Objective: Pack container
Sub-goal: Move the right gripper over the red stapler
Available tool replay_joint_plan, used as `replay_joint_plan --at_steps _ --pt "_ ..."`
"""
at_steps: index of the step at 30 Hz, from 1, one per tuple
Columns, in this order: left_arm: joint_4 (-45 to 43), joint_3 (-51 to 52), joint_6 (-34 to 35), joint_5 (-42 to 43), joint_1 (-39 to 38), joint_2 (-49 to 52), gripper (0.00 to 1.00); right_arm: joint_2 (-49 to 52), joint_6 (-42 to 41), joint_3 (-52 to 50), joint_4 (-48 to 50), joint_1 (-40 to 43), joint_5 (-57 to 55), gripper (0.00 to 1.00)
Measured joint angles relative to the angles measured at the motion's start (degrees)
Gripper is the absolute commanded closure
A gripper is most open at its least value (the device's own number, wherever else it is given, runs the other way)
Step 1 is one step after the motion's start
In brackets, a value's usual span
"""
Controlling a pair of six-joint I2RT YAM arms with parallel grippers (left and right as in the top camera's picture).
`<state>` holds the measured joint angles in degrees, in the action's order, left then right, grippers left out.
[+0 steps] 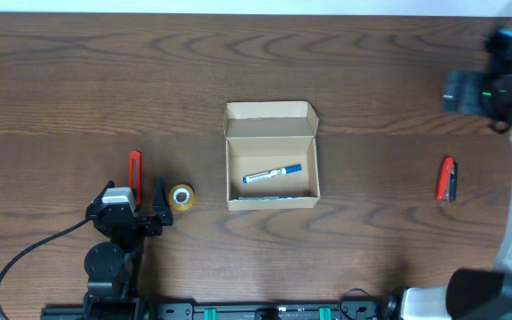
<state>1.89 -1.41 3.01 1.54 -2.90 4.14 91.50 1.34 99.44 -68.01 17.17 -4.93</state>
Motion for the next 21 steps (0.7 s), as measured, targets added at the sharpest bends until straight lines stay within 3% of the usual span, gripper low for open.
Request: replay_joint_plan --at_steps 6,14,21 --pt "0.00 0.00 0.00 0.00 0.00 0.00 0.05 6.73 -5.42 -4.46 0.63 8.66 0.46 0.01" --pt "0.00 0.00 0.00 0.00 0.00 0.00 0.05 16.17 -6.86 -17.62 9.25 9.35 3.13 0.01" --pt "0.00 0.00 0.00 0.00 0.00 0.00 0.05 17.84 -6.78 -25.62 14.08 9.35 5.75 0.01"
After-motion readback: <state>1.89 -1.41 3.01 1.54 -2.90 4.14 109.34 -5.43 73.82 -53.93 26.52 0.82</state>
